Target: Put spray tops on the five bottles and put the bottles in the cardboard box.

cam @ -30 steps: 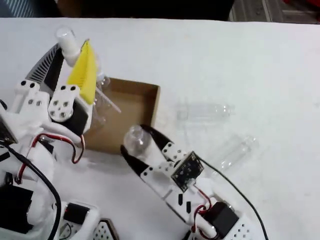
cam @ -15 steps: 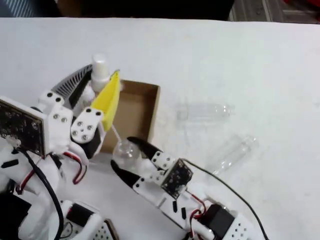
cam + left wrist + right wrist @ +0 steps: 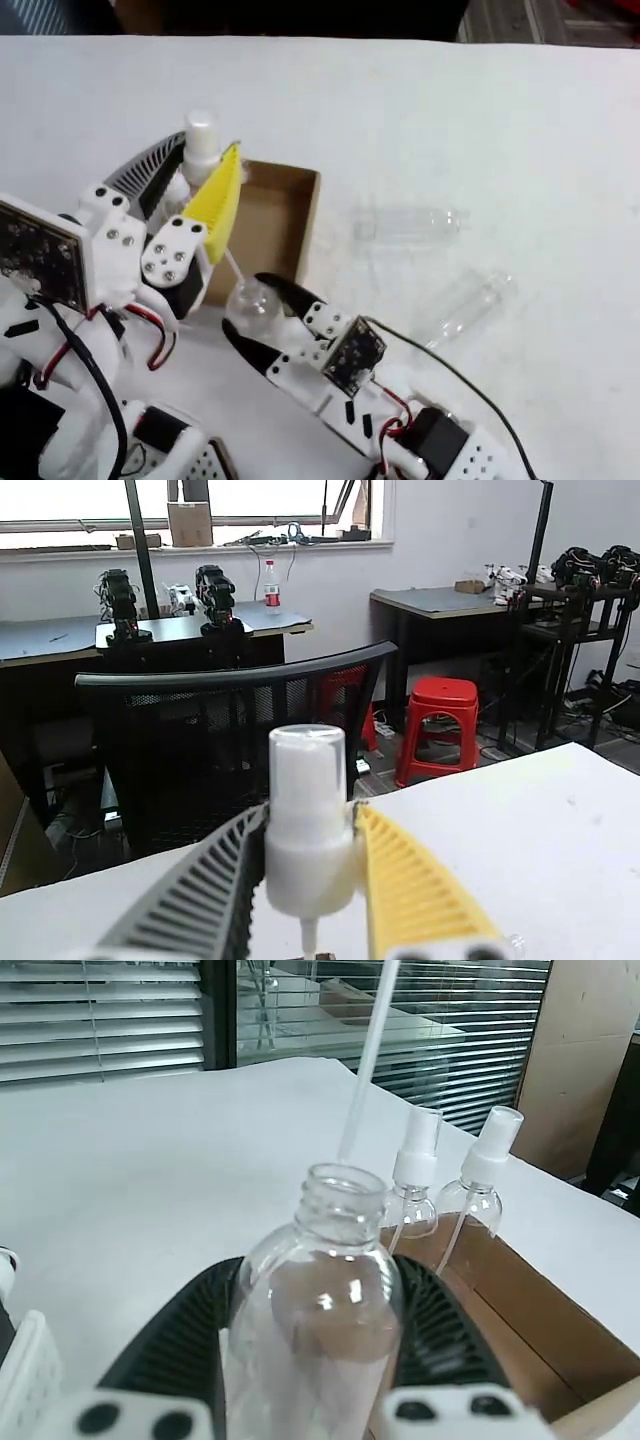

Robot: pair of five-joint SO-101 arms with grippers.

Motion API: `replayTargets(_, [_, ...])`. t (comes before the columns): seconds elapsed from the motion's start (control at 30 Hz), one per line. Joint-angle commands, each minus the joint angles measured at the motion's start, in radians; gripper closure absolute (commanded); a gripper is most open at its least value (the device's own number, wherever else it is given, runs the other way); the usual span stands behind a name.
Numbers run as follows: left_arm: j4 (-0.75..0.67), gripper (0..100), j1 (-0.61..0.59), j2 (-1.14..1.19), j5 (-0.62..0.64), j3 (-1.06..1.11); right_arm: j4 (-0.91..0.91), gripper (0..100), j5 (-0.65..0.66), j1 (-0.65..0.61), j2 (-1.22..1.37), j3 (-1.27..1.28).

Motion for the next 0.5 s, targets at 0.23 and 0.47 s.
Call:
replayTargets(0.23, [-0.097, 98, 0.047, -0.208, 0.066, 0.325, -0.027, 98.2, -0.006, -0.013, -0.005, -0.014])
replayTargets(0.47, [-0.091, 98, 0.097, -0.332, 0.069, 0.445, -0.027, 98.2, -0.006, -0.013, -0.005, -0.014])
